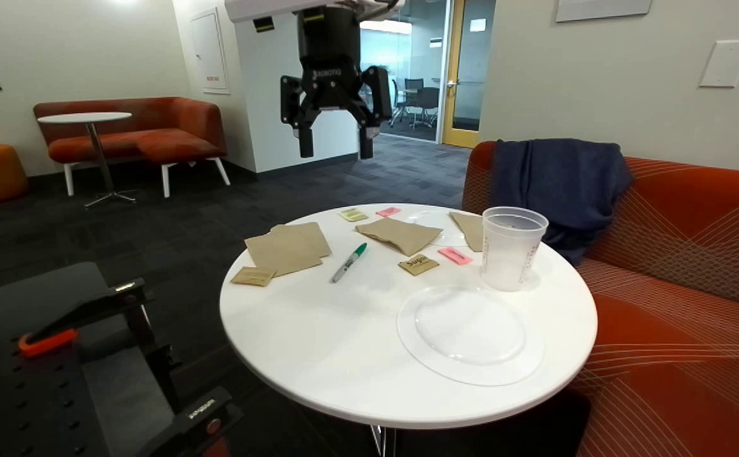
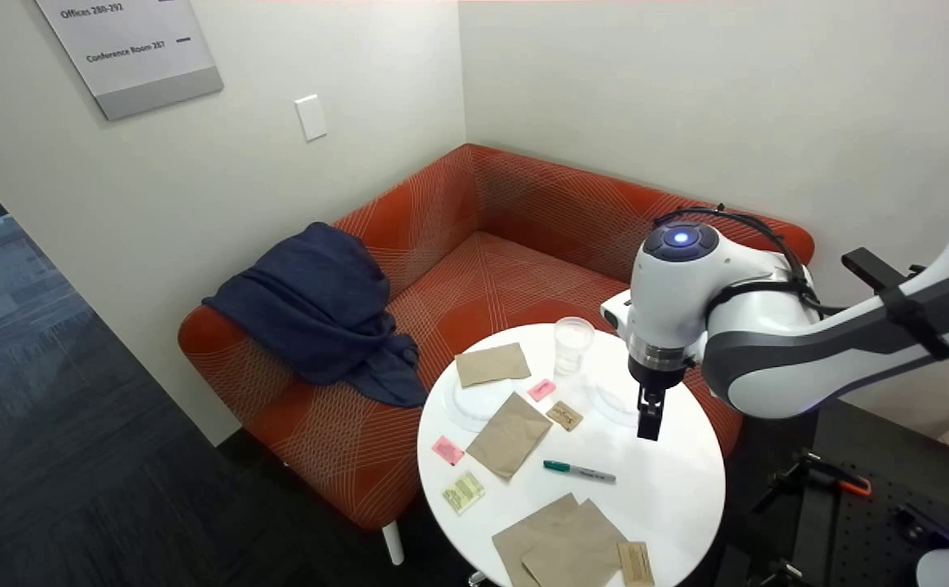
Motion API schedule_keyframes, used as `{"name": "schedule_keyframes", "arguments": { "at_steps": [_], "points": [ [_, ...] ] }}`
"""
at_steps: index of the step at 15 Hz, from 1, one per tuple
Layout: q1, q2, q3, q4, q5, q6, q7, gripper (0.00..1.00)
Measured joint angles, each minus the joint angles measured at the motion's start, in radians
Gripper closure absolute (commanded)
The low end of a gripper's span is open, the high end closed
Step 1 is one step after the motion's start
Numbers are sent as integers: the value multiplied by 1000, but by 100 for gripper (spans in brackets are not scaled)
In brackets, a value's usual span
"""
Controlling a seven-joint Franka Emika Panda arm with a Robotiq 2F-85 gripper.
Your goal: Get the marker from the table and place it in the transparent cup
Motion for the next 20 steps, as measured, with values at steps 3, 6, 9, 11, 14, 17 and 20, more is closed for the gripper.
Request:
{"name": "schedule_keyframes", "arguments": {
  "at_steps": [3, 6, 9, 11, 14, 17, 20],
  "points": [
    [0, 3, 1, -3, 1, 11, -5, 0],
    [0, 22, 1, -27, 3, 110, -32, 0],
    [-3, 52, 0, -57, 21, 217, -72, 0],
    [-7, 74, 0, -70, 55, 260, -114, 0],
    [-19, 108, 2, -75, 106, 300, -192, 0],
    [-37, 146, 11, -75, 137, 339, -262, 0],
    [-45, 183, 12, -75, 128, 370, -278, 0]
  ]
}}
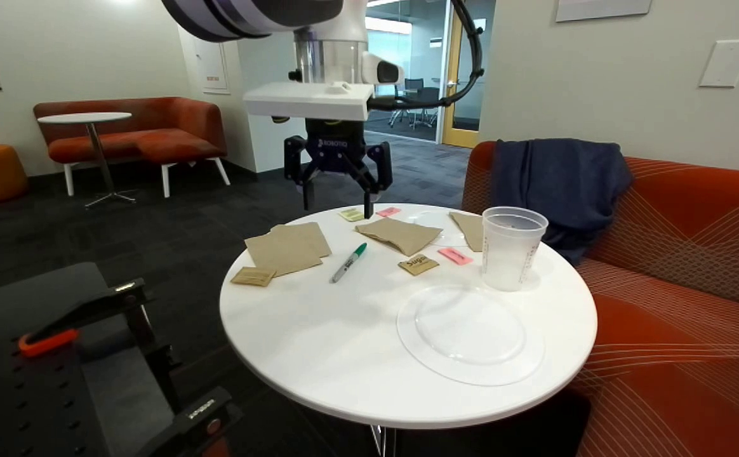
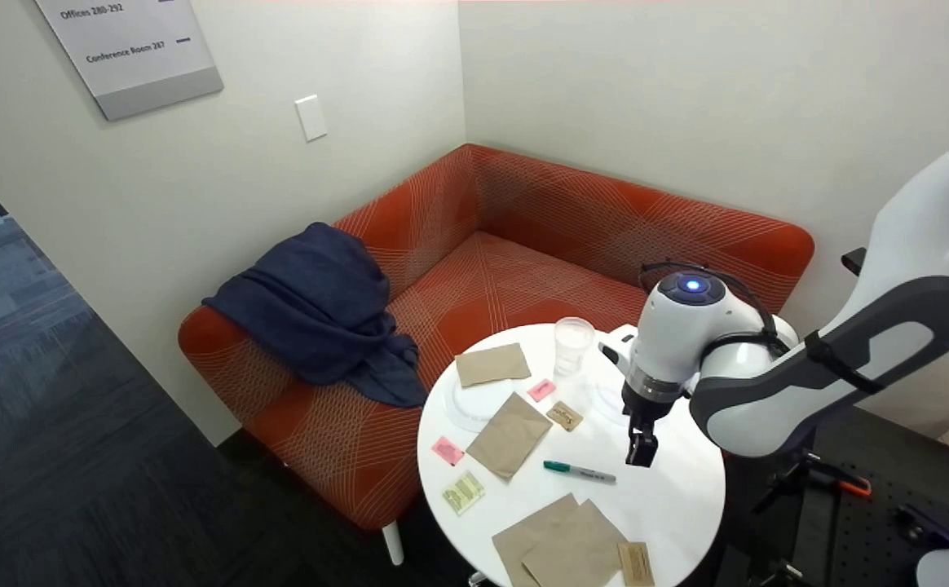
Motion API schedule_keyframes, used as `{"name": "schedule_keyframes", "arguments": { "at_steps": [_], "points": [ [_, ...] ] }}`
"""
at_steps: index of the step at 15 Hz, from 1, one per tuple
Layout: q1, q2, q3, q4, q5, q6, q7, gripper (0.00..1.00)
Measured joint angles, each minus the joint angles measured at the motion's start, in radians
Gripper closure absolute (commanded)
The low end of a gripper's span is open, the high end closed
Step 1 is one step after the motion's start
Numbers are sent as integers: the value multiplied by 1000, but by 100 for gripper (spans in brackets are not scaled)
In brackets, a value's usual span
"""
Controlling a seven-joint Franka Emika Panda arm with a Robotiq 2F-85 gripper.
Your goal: Get the marker from the table and place it in the transparent cup
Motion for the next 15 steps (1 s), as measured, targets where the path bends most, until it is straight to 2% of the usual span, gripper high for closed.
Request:
{"name": "schedule_keyframes", "arguments": {
  "at_steps": [4, 8, 15],
  "points": [
    [6, 49, -3, 7, -53, 55, 22, 0],
    [52, 101, -50, 34, -140, 123, 143, 0],
    [83, 206, -60, 132, -145, 135, 219, 0]
  ]
}}
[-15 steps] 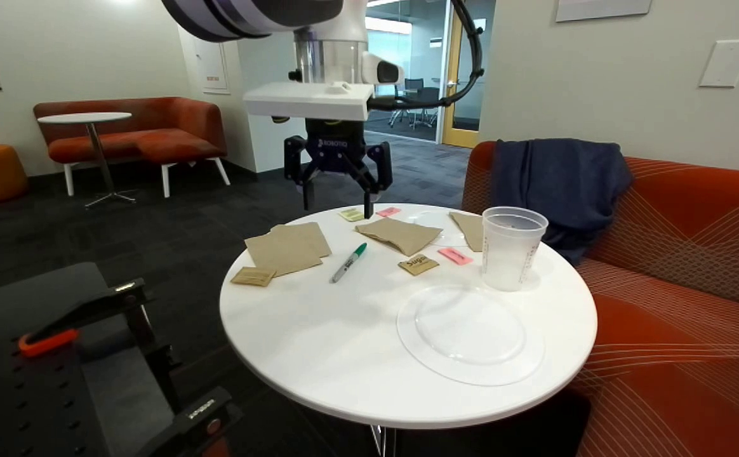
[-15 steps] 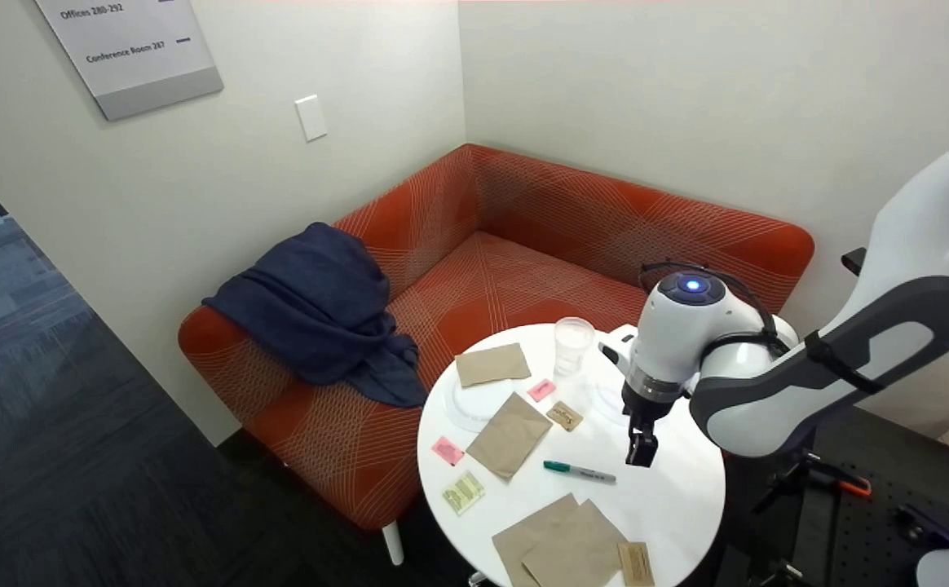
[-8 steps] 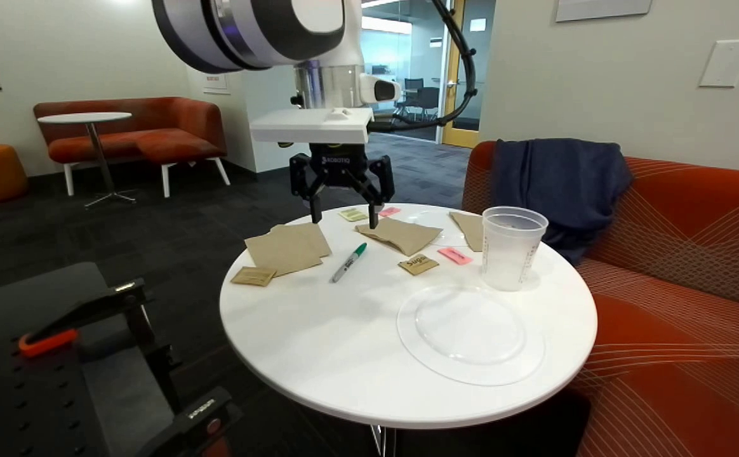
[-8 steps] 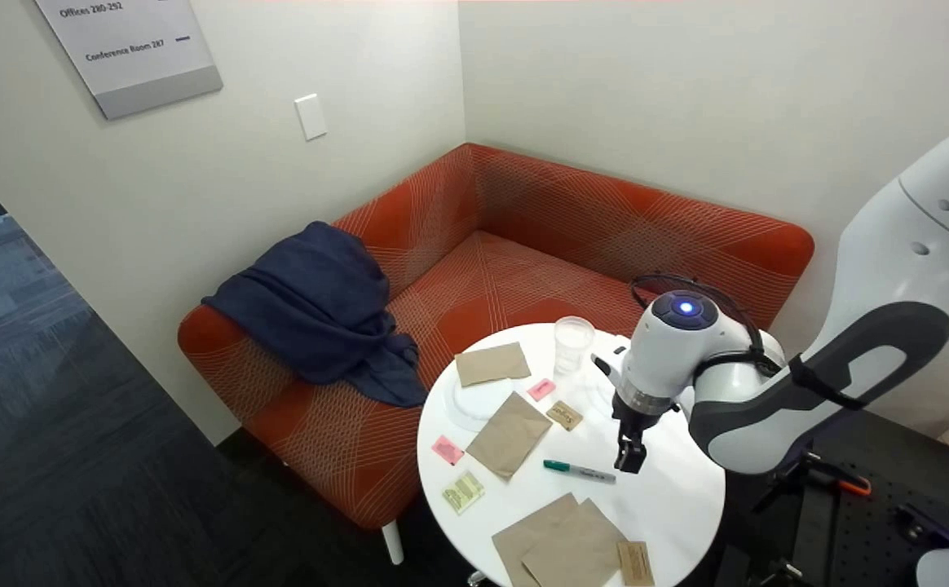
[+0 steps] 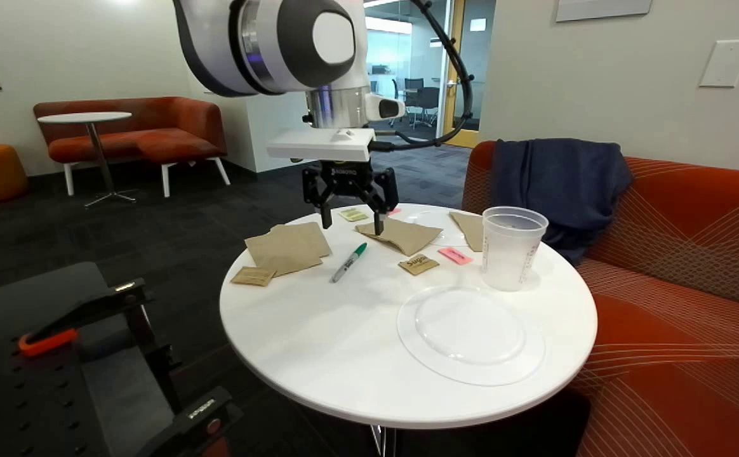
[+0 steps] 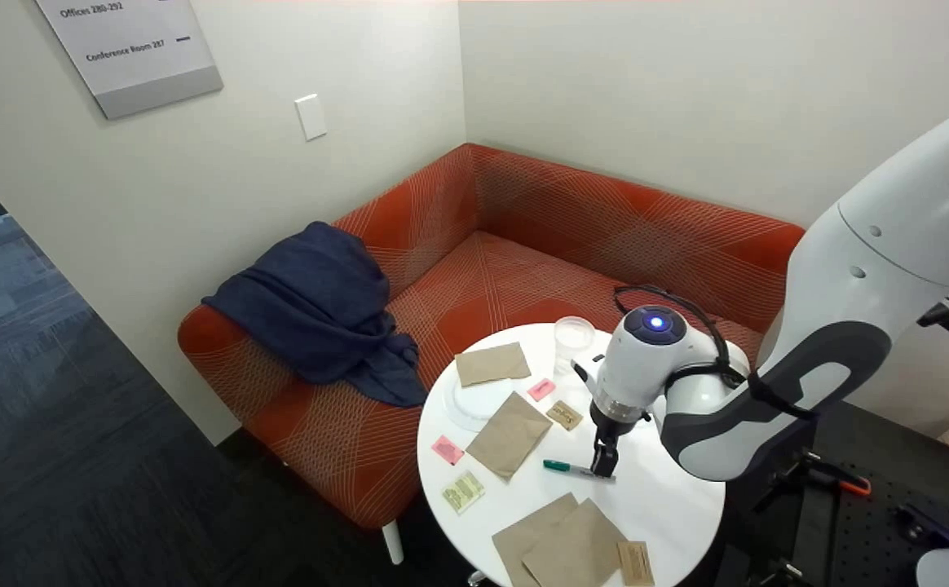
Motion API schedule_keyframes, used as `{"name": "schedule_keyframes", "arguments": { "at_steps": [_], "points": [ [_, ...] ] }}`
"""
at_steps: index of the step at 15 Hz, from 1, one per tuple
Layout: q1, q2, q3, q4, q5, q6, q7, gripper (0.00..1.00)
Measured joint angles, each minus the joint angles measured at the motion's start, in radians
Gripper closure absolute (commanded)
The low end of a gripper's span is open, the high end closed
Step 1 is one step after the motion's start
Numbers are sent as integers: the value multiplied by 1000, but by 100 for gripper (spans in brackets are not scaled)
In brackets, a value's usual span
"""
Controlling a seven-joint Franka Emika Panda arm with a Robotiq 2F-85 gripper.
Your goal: Get the marker from the table and place it in the transparent cup
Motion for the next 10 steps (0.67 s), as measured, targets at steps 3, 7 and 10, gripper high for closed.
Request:
{"name": "schedule_keyframes", "arguments": {
  "at_steps": [3, 7, 10],
  "points": [
    [5, 45, -3, 42, 0, 0, 22, 0],
    [23, 103, -10, 91, 0, 0, 42, 0],
    [51, 143, -24, 124, 0, 0, 60, 0]
  ]
}}
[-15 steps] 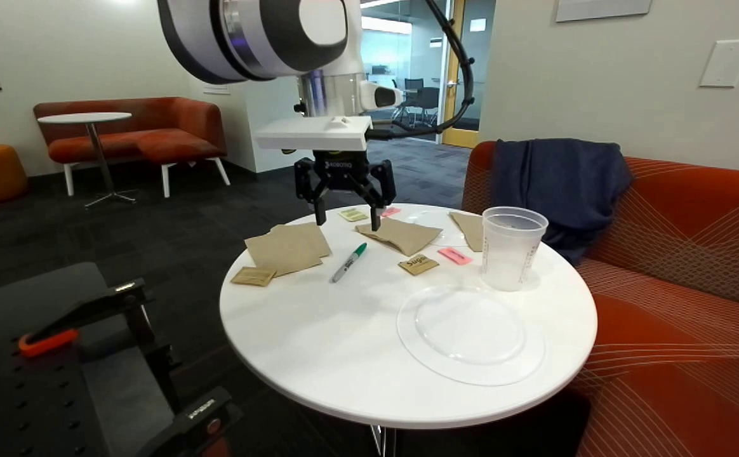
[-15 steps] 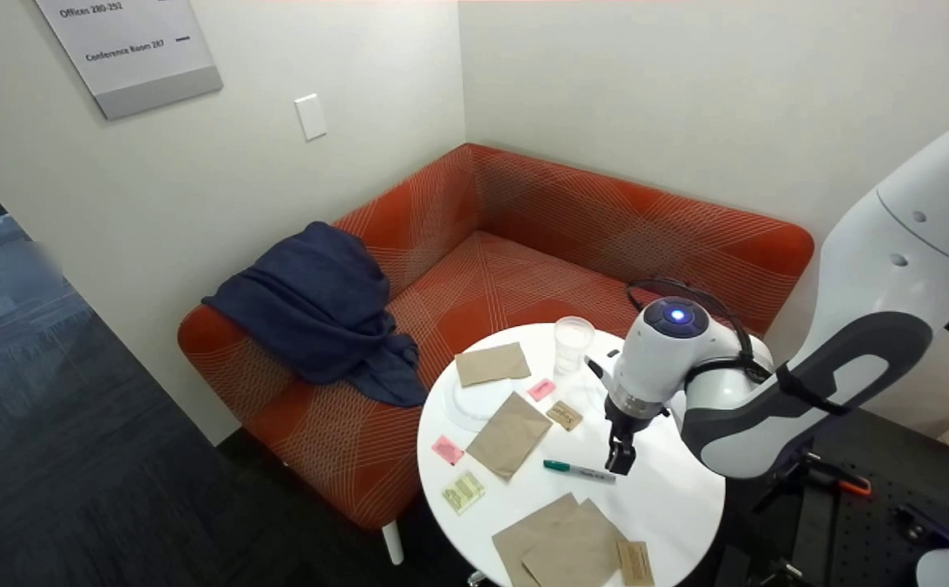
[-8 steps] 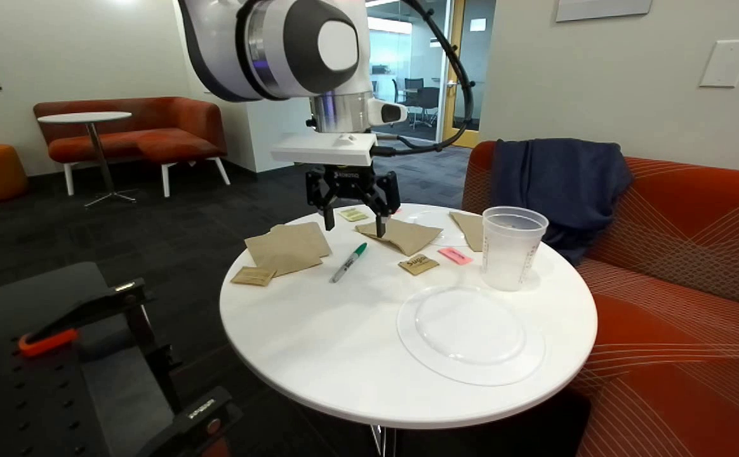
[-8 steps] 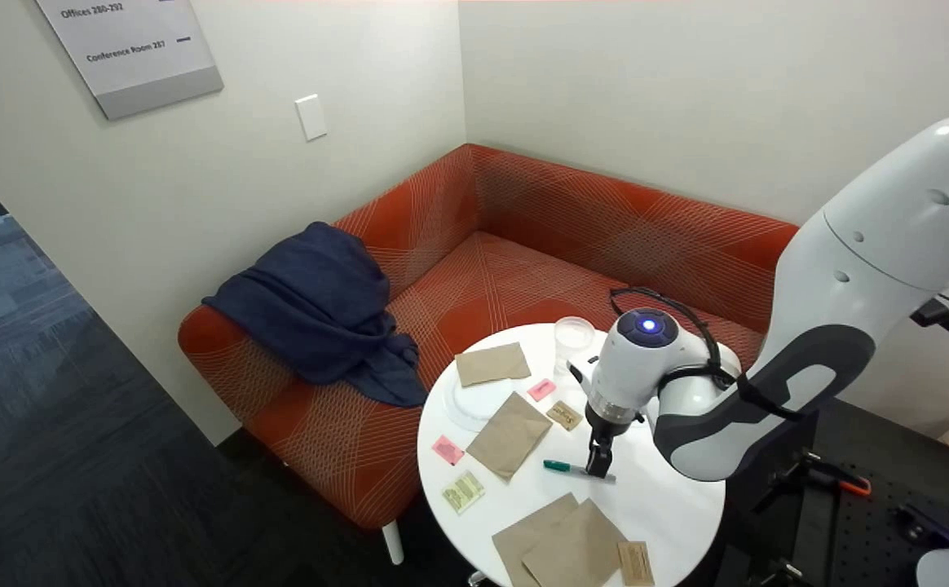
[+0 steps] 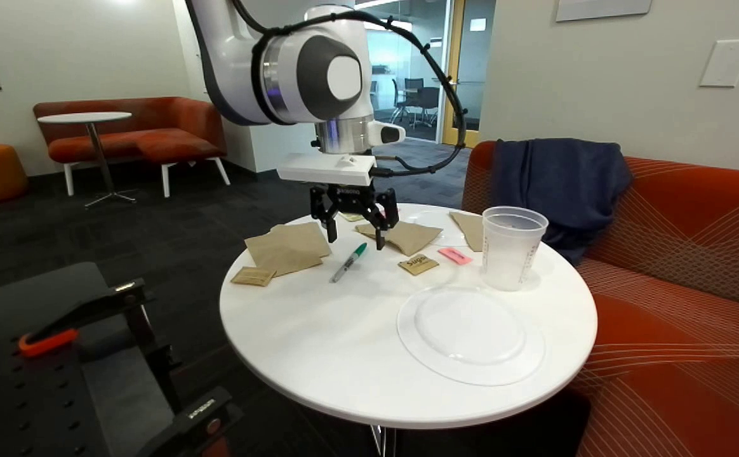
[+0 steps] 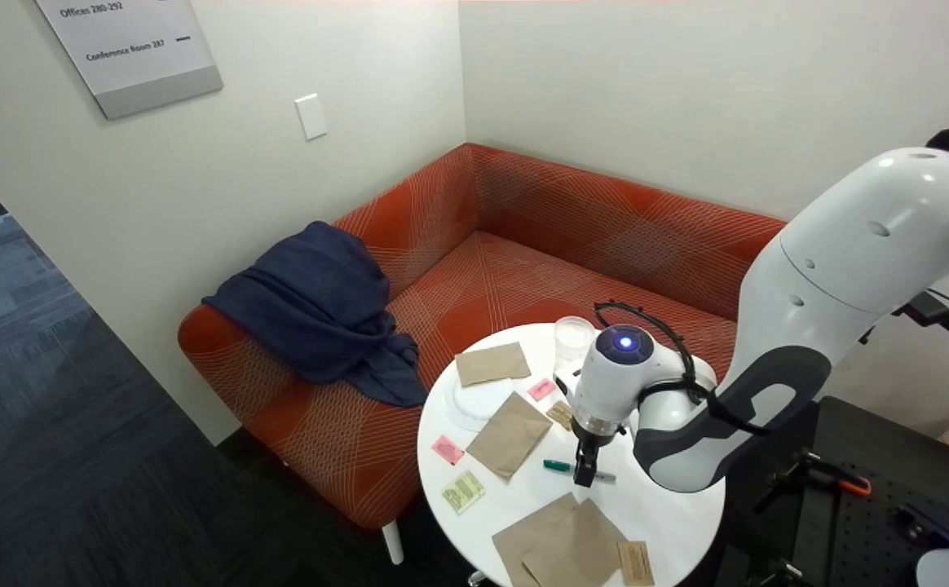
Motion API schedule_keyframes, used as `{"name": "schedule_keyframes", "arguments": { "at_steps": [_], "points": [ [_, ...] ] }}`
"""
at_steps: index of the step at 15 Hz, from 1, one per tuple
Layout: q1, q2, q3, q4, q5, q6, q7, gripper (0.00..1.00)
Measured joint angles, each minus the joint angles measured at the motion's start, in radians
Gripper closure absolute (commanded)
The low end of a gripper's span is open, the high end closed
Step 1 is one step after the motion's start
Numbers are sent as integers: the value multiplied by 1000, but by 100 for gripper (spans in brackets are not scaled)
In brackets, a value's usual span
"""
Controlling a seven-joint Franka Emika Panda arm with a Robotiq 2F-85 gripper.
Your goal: Get the marker from the table and place it in the transparent cup
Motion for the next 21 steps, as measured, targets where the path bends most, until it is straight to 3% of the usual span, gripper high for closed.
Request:
{"name": "schedule_keyframes", "arguments": {
  "at_steps": [2, 3, 4, 7, 15, 21],
  "points": [
    [20, 24, -14, 20, 0, 0, 7, 0],
    [30, 34, -21, 27, 0, 0, 15, 5],
    [39, 42, -28, 34, 0, 0, 21, 26],
    [57, 63, -40, 49, 0, 0, 23, 37],
    [58, 85, -40, 69, 0, 1, 23, 99],
    [57, 86, -40, 71, 0, 1, 23, 96]
  ]
}}
